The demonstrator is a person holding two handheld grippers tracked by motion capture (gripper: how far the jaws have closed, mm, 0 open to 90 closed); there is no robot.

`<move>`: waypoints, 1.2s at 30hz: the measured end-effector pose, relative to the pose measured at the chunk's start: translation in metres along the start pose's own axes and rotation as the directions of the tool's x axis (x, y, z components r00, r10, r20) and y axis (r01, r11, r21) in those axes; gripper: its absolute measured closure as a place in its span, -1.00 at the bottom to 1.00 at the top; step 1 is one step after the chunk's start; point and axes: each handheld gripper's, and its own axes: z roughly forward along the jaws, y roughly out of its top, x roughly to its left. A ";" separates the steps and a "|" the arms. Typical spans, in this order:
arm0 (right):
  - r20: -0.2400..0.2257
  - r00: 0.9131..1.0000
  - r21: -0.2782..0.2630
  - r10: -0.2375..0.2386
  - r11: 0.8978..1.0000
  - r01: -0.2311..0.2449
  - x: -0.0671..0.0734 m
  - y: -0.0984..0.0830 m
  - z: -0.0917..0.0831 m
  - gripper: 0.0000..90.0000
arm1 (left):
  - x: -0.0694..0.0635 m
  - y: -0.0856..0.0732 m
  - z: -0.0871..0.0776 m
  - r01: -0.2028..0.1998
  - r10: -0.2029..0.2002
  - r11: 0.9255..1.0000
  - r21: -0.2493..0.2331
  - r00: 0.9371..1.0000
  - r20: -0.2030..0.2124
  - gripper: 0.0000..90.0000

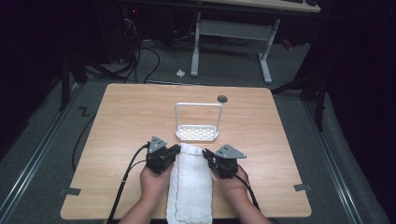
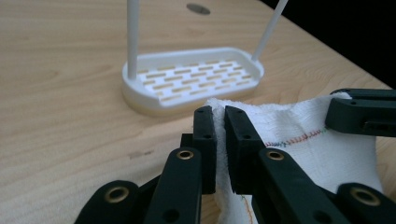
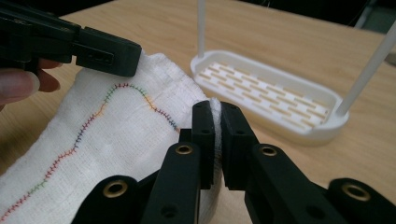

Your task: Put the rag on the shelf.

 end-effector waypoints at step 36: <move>0.077 0.997 -0.295 -0.032 0.954 0.054 -0.012 0.110 -0.052 0.91 | -0.036 0.112 -0.052 -0.120 0.121 0.945 -0.303 0.993 -0.017 0.86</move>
